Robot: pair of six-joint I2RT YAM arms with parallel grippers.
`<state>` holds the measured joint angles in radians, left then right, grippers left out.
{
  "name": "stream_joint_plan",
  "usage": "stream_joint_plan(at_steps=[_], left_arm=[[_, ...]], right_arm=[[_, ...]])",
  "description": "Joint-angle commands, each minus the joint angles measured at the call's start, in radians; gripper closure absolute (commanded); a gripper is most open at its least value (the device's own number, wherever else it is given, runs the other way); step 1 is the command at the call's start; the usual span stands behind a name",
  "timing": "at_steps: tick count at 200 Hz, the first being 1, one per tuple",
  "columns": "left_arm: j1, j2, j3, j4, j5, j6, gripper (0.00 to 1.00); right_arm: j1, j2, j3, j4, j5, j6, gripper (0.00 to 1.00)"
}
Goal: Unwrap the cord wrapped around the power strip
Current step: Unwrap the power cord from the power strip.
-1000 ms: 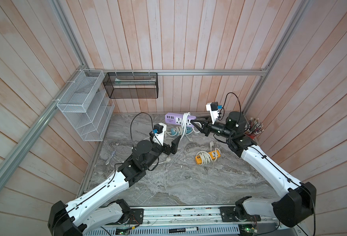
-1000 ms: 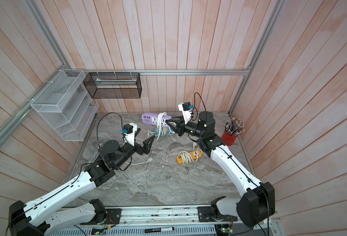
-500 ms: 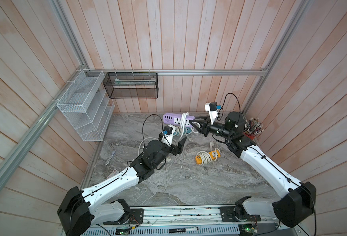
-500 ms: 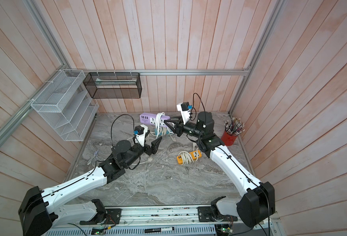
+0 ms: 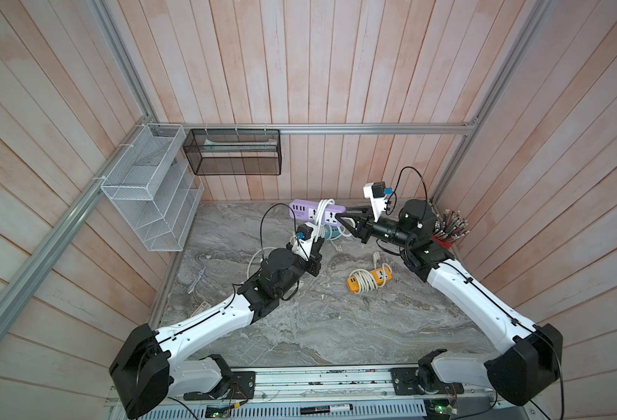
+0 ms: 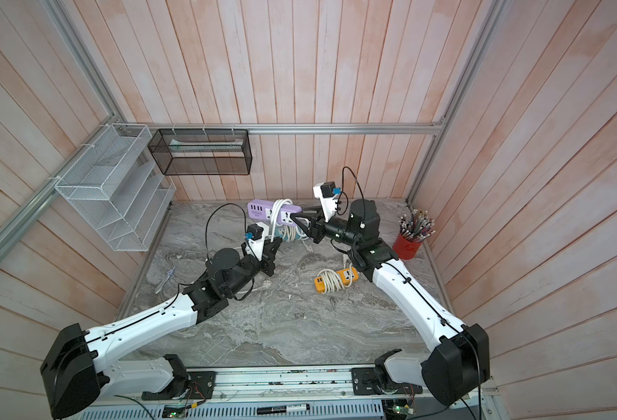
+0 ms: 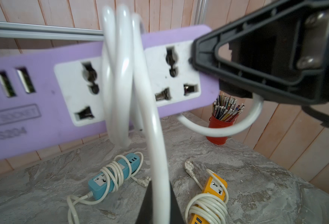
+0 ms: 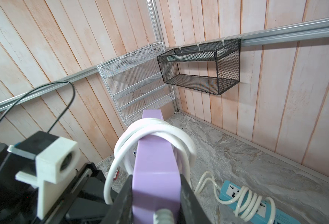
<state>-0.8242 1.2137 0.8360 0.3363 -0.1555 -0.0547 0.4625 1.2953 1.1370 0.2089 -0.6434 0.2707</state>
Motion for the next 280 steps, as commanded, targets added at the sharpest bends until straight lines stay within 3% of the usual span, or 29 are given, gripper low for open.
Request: stream_joint_plan(at_steps=[1, 29, 77, 111, 161, 212, 280], left_arm=[[-0.003, -0.085, 0.018, -0.04, -0.056, 0.041, 1.0], [0.017, -0.163, 0.024, -0.132, -0.124, 0.089, 1.0], [0.118, -0.225, 0.05, -0.2, -0.108, 0.126, 1.0], [0.193, -0.181, 0.08, -0.204, -0.051, 0.133, 1.0], [0.314, -0.128, 0.016, -0.153, 0.061, 0.091, 1.0], [0.297, -0.127, -0.093, -0.109, 0.091, 0.014, 1.0], [0.078, -0.288, -0.19, -0.206, -0.086, -0.016, 1.0]], right_arm=[[-0.005, -0.037, -0.03, 0.007, 0.036, -0.051, 1.0], [-0.004, -0.062, -0.055, -0.062, 0.041, -0.106, 1.0], [0.008, -0.132, -0.083, -0.204, -0.034, -0.172, 1.0], [0.022, -0.223, -0.093, -0.247, -0.125, -0.159, 1.0], [-0.014, -0.359, -0.036, -0.279, -0.193, -0.092, 1.0], [-0.129, -0.351, -0.059, 0.027, -0.18, 0.137, 1.0], [-0.13, -0.12, -0.027, 0.196, 0.022, 0.143, 1.0]])
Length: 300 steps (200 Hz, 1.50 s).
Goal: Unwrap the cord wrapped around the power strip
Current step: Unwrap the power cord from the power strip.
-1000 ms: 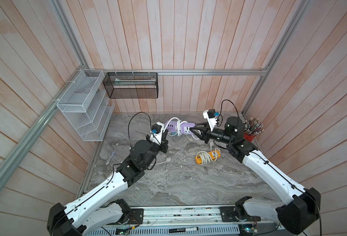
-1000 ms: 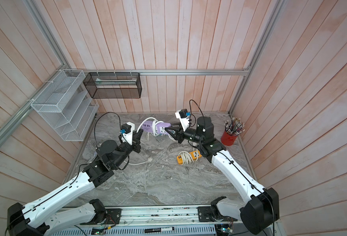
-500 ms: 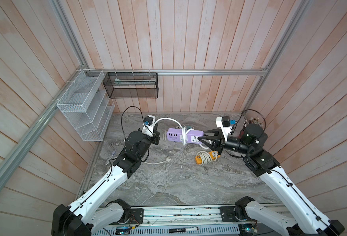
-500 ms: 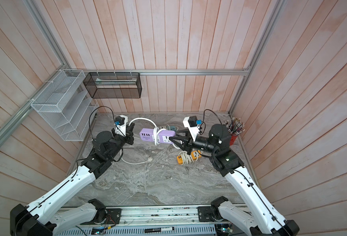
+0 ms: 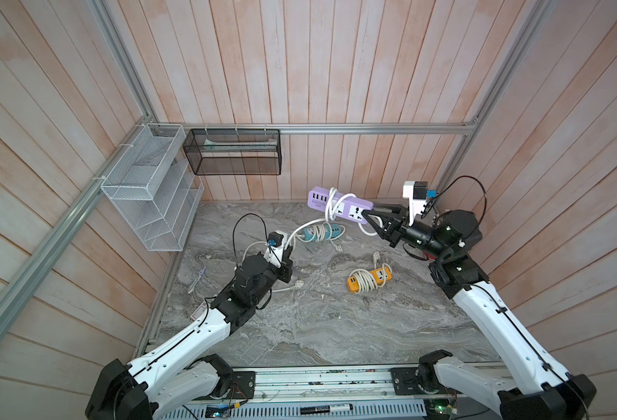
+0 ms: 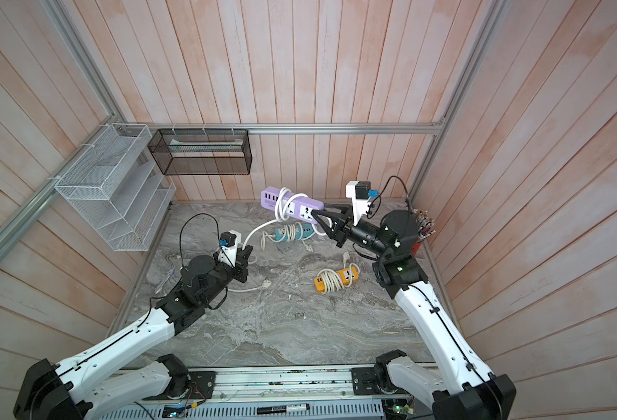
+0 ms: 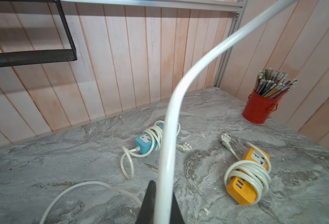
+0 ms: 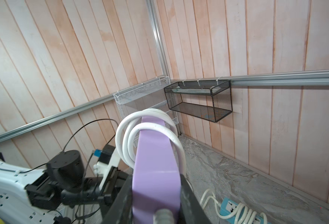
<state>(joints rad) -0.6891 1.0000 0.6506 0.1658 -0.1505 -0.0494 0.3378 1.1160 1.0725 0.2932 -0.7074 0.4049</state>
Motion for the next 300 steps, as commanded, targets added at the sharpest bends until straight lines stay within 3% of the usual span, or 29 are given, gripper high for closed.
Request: stream_joint_plan(at_steps=[1, 50, 100, 120, 143, 165, 212, 271, 276, 286, 288, 293, 300], left_arm=[[-0.06, -0.078, -0.004, -0.04, -0.093, -0.021, 1.0], [-0.086, -0.226, 0.083, -0.155, -0.158, 0.017, 1.0], [-0.079, -0.166, 0.193, -0.107, -0.227, 0.16, 1.0], [-0.03, -0.126, 0.207, -0.071, -0.231, 0.184, 1.0], [0.084, -0.102, 0.199, -0.043, -0.149, 0.154, 1.0], [0.138, -0.068, 0.185, -0.024, -0.112, 0.153, 1.0], [0.155, -0.025, 0.101, 0.009, -0.087, 0.074, 1.0], [0.147, -0.057, -0.069, 0.004, -0.047, -0.084, 1.0], [0.144, -0.057, -0.071, -0.009, -0.053, -0.097, 0.89], [0.138, -0.061, -0.08, -0.03, -0.065, -0.116, 0.57], [0.135, -0.062, -0.083, -0.034, -0.068, -0.117, 0.46], [0.133, -0.065, -0.09, -0.041, -0.072, -0.122, 0.06], [0.132, -0.072, -0.096, -0.053, -0.083, -0.13, 0.0]], right_arm=[[-0.005, 0.061, 0.037, 0.112, 0.086, 0.007, 1.0], [0.001, 0.121, -0.033, 0.053, 0.068, -0.081, 1.0], [0.024, 0.067, -0.084, -0.074, -0.076, -0.148, 1.0], [0.034, 0.009, -0.099, -0.114, -0.13, -0.147, 1.0], [0.037, -0.077, -0.111, -0.147, -0.201, -0.119, 1.0], [0.034, -0.15, -0.107, -0.158, -0.249, -0.078, 1.0], [-0.004, -0.206, -0.086, -0.021, -0.203, 0.061, 1.0], [-0.009, -0.147, -0.041, 0.095, -0.075, 0.075, 1.0], [-0.009, -0.142, -0.034, 0.096, -0.07, 0.072, 1.0], [-0.009, -0.129, -0.024, 0.1, -0.068, 0.066, 1.0], [-0.008, -0.128, -0.023, 0.1, -0.066, 0.064, 1.0], [-0.008, -0.122, -0.022, 0.098, -0.063, 0.059, 1.0], [-0.009, -0.116, -0.017, 0.095, -0.061, 0.052, 1.0]])
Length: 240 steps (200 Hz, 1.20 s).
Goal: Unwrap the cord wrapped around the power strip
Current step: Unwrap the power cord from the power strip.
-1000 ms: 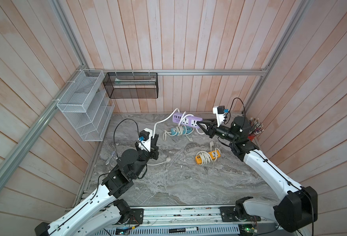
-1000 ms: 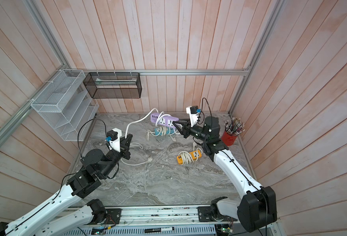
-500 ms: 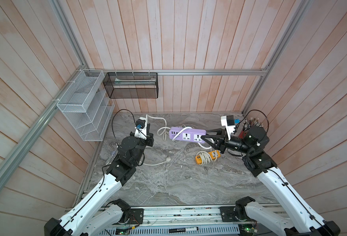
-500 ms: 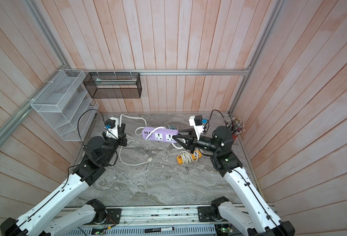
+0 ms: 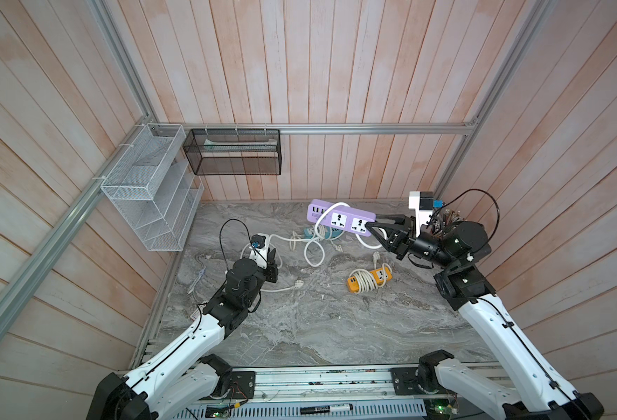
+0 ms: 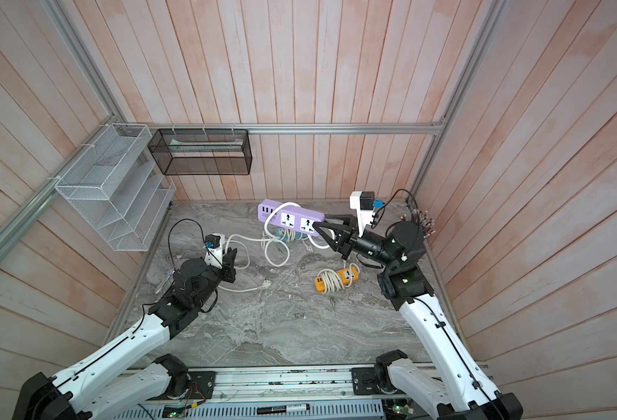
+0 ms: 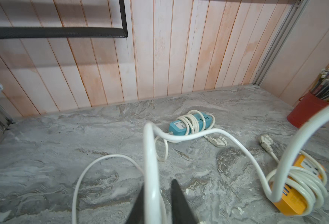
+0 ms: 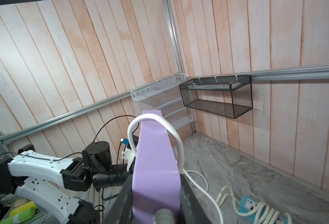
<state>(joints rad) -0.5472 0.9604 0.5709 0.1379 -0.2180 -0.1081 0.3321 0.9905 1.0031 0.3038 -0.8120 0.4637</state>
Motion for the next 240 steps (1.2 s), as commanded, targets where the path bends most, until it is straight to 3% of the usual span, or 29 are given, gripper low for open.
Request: stream_joint_plan(at_steps=[1, 39, 73, 108, 139, 182, 223, 240], left_arm=[[-0.01, -0.032, -0.016, -0.027, -0.018, -0.073, 0.0], [-0.011, -0.087, -0.02, -0.073, -0.063, -0.078, 0.0], [-0.031, -0.129, 0.078, -0.014, 0.104, -0.049, 0.0], [-0.165, -0.021, 0.215, 0.029, 0.173, 0.02, 0.0], [-0.265, 0.037, 0.233, 0.14, 0.067, 0.122, 0.0], [-0.269, 0.116, 0.224, 0.263, -0.05, 0.214, 0.0], [-0.234, 0.15, 0.222, 0.31, -0.044, 0.205, 0.33], [-0.217, 0.159, 0.224, 0.324, -0.035, 0.2, 0.36]], right_arm=[[-0.004, 0.011, 0.053, 0.084, 0.043, -0.008, 1.0], [-0.003, 0.031, 0.049, 0.06, 0.059, -0.037, 1.0], [-0.003, 0.052, 0.004, 0.084, 0.076, -0.035, 1.0], [0.011, 0.101, 0.008, 0.132, 0.083, -0.026, 1.0], [0.035, 0.125, 0.023, 0.12, 0.075, -0.039, 1.0], [0.063, 0.108, 0.029, 0.1, 0.076, -0.042, 1.0], [0.085, 0.083, 0.044, 0.087, 0.064, -0.027, 1.0], [0.096, 0.074, 0.043, 0.088, 0.061, -0.016, 1.0]])
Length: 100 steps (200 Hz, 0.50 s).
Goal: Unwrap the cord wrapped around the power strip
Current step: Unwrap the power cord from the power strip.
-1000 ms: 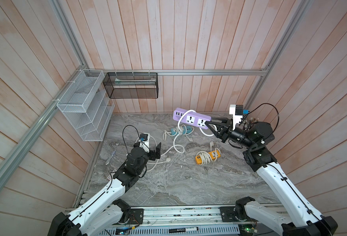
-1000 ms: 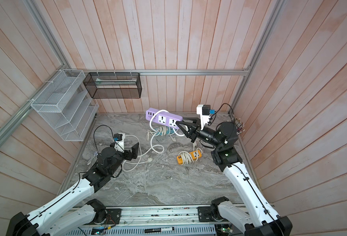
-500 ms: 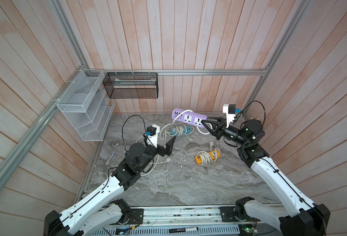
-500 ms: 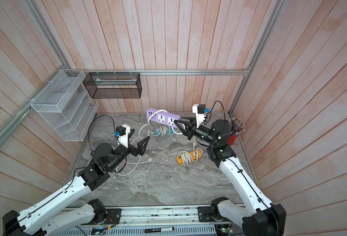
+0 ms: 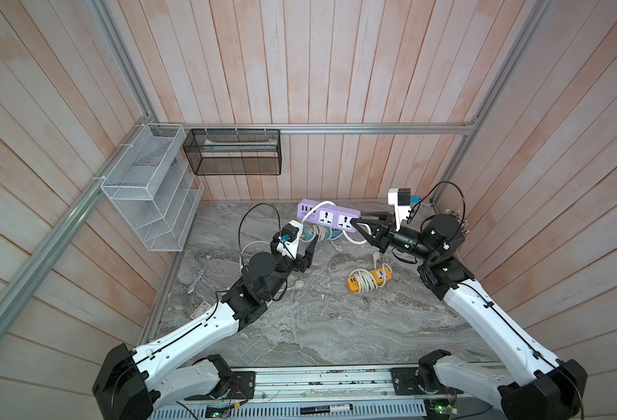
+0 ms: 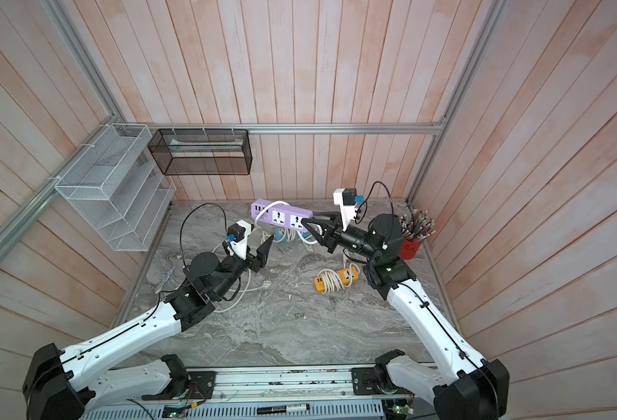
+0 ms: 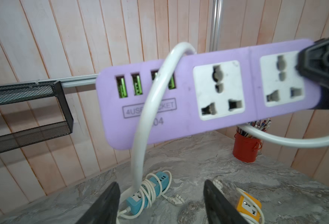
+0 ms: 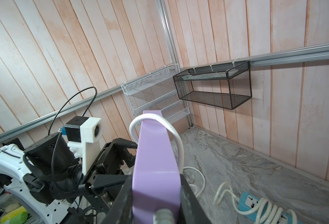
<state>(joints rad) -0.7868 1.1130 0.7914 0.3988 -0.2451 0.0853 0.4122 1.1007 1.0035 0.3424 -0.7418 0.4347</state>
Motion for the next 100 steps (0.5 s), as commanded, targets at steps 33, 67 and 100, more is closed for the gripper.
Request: stream_joint_plan(at_steps=[33, 67, 100], left_arm=[[0.039, 0.021, 0.025, 0.074, 0.026, 0.008, 0.52], [0.044, 0.032, 0.038, 0.075, 0.058, 0.01, 1.0], [0.045, 0.002, 0.028, 0.058, 0.067, 0.0, 1.0]], right_arm=[[0.03, -0.041, 0.034, 0.047, -0.009, 0.016, 1.0], [0.034, -0.041, 0.024, 0.053, -0.006, 0.017, 1.0], [0.031, -0.027, 0.021, 0.004, 0.048, -0.041, 1.0]])
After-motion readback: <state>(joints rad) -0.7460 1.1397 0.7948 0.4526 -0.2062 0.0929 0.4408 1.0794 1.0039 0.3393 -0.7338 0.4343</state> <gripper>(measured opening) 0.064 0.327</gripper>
